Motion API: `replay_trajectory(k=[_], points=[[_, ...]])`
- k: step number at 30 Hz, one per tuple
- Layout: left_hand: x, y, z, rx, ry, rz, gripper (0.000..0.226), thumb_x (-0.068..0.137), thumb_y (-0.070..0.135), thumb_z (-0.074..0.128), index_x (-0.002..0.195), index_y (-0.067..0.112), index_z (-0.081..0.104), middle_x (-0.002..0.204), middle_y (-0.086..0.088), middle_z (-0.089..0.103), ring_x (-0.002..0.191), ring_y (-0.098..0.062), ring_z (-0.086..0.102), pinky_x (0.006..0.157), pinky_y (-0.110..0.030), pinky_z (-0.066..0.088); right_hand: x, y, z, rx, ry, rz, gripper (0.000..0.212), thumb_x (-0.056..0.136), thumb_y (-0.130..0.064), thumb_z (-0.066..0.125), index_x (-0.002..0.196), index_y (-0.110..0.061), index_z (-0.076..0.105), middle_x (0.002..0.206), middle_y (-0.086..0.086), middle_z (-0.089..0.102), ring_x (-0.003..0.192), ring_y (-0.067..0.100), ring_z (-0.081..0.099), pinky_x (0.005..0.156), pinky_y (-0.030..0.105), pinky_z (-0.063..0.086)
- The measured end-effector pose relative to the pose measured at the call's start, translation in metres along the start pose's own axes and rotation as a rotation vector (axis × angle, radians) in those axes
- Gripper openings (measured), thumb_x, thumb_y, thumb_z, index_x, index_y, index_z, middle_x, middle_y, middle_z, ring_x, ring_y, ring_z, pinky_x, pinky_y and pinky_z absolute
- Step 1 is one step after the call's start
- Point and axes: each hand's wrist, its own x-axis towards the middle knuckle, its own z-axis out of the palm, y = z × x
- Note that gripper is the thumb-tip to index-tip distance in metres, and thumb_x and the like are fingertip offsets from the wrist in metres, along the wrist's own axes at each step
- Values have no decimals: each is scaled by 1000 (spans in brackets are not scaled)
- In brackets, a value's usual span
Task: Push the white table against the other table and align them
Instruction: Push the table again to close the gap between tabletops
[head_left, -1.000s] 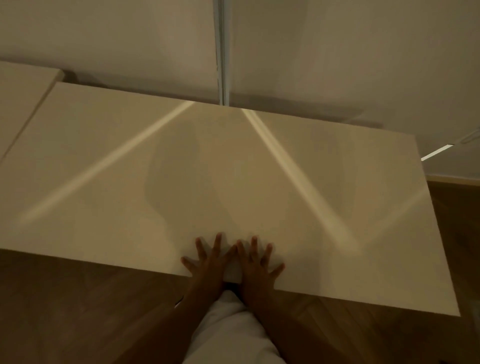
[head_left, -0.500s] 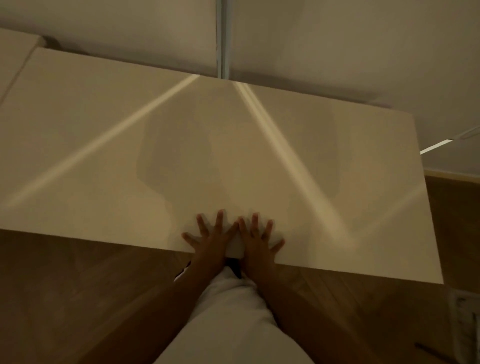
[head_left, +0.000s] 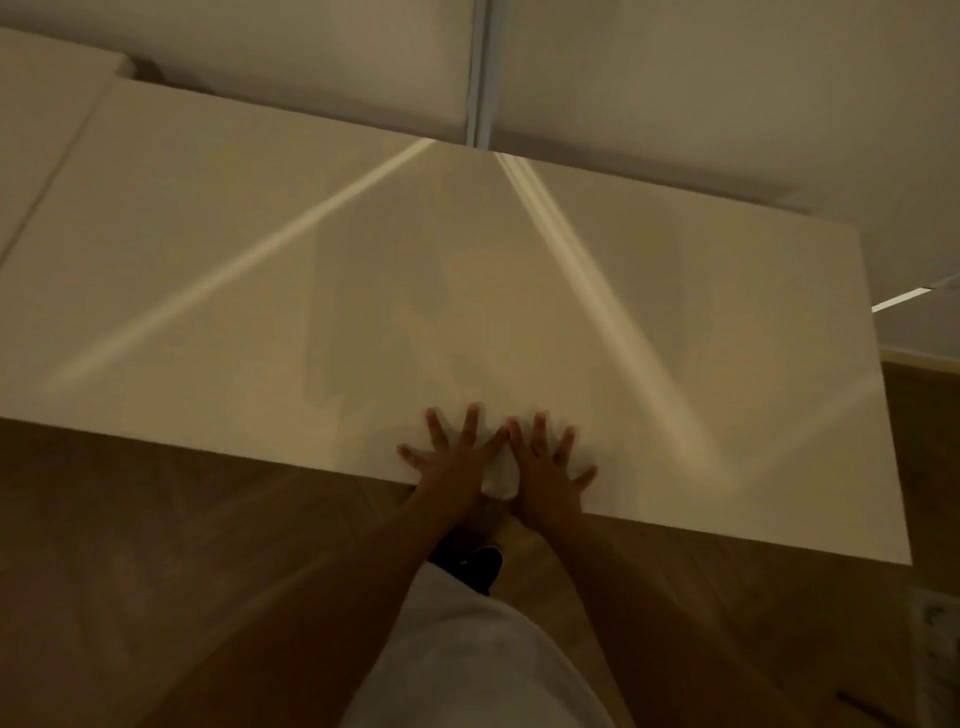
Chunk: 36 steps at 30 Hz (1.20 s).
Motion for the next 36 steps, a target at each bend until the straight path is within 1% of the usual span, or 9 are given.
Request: replay_trajectory(k=[3, 6, 9, 13, 18, 23, 27, 31, 36], points=[[-5, -12, -26, -50, -93, 74, 95, 86, 53, 66, 153, 50, -1, 163, 9, -20, 144, -47, -21, 101, -83, 6, 0, -14, 6, 4, -1, 19, 121, 78, -64, 68, 150, -37, -25, 156, 4, -38, 143, 41, -31, 109, 77, 3], [-21, -55, -35, 15, 55, 130, 96, 89, 32, 69, 157, 39, 1, 165, 3, -14, 149, -38, -15, 109, -76, 8, -5, -52, 21, -37, 118, -65, 115, 86, -59, 62, 149, -34, -30, 152, 4, -42, 142, 35, -32, 113, 72, 4], [-44, -129, -24, -10, 208, 66, 99, 89, 41, 67, 155, 41, -8, 164, 4, -20, 148, -35, -21, 109, -76, 6, -9, -105, 29, -61, 128, -154, 119, 85, -52, 68, 150, -30, -28, 155, 3, -38, 144, 34, -30, 117, 65, -1], [-83, -254, -12, 15, 301, -65, 109, 85, 51, 68, 152, 39, -17, 161, 3, -26, 145, -32, -28, 110, -76, 7, -8, -191, 39, -107, 115, -239, 115, 85, -51, 69, 154, -25, -21, 162, 9, -25, 148, 37, -20, 120, 59, -3], [-135, -388, -29, -58, 392, -182, 106, 84, 51, 69, 157, 33, -5, 164, -1, -18, 148, -37, -21, 111, -71, 2, -10, -323, 68, -210, 126, -392, 105, 90, -55, 60, 156, -14, -11, 165, 10, -14, 149, 38, -14, 121, 55, 0], [-167, -487, -48, -53, 453, -228, 103, 83, 51, 70, 157, 34, 0, 166, -2, -11, 150, -38, -11, 111, -71, 9, -12, -435, 87, -276, 147, -525, 100, 91, -52, 59, 157, -12, -5, 165, 9, -11, 150, 38, -10, 122, 53, 2], [-177, -527, -54, -43, 499, -224, 101, 82, 55, 68, 156, 34, 3, 166, -3, -5, 151, -37, -2, 112, -68, 17, -11, -491, 90, -304, 169, -589, 99, 92, -50, 60, 157, -12, -4, 166, 11, -7, 151, 36, -6, 122, 50, 5], [-169, -543, -59, -84, 476, -199, 95, 86, 53, 65, 157, 31, 5, 166, -6, -1, 151, -38, 2, 114, -65, 22, 2, -520, 93, -285, 157, -604, 98, 92, -51, 60, 157, -15, -3, 166, 11, -4, 152, 35, -2, 123, 50, 9], [-151, -543, -65, -44, 461, -155, 93, 90, 40, 65, 158, 27, 3, 166, -5, -4, 151, -35, -6, 120, -58, 12, 21, -537, 91, -284, 138, -603, 97, 91, -50, 60, 157, -17, -4, 165, 11, -6, 152, 33, -3, 123, 50, 11]])
